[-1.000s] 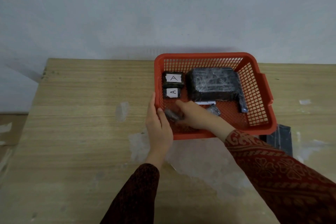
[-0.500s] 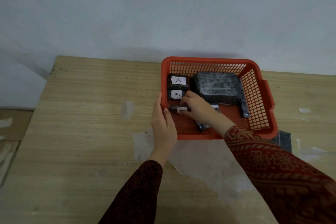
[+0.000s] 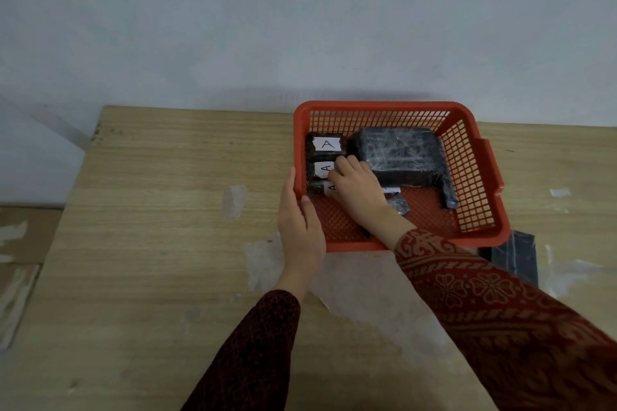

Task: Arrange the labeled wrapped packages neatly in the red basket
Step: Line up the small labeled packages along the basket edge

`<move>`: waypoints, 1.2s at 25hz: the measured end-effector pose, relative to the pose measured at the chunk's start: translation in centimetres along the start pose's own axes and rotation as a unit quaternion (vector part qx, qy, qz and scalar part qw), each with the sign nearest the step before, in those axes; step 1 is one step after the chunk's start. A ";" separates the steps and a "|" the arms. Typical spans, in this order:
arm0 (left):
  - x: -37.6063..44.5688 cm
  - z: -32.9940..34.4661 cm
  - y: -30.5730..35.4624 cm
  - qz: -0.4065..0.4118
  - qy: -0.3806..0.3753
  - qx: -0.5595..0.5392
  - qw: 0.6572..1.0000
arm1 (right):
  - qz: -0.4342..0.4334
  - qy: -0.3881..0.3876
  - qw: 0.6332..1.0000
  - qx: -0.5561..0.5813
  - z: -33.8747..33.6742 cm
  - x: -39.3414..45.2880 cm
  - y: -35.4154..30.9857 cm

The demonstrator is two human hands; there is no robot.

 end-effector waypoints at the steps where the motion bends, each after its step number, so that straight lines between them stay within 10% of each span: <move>1: 0.0 0.0 0.1 -0.001 -0.003 -0.001 1.000 | 0.002 -0.006 1.000 0.007 -0.2 0.2 -0.2; 10: 0.0 0.0 0.5 0.005 -0.001 0.019 1.000 | -0.058 -0.005 0.993 -0.099 -0.3 0.1 -1.4; 16: 0.0 0.1 0.8 0.000 -0.012 0.023 1.000 | -0.087 0.001 0.994 0.066 -2.3 -1.6 2.4; 23: -0.1 -0.1 0.4 -0.015 -0.009 0.012 1.000 | -0.108 -0.158 0.981 0.025 1.0 -6.8 9.4; 30: 0.0 -0.1 0.5 -0.019 -0.010 0.017 1.000 | -0.018 -0.203 0.935 0.291 1.1 -5.5 8.5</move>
Point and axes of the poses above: each hand's wrist, its own x-axis towards the middle knuckle, its own z-axis out of the palm, y = z × x, the point moved 3 cm from there along x, towards the middle knuckle, and after that the axes turned 9 degrees about -x, right-handed, at the moved point
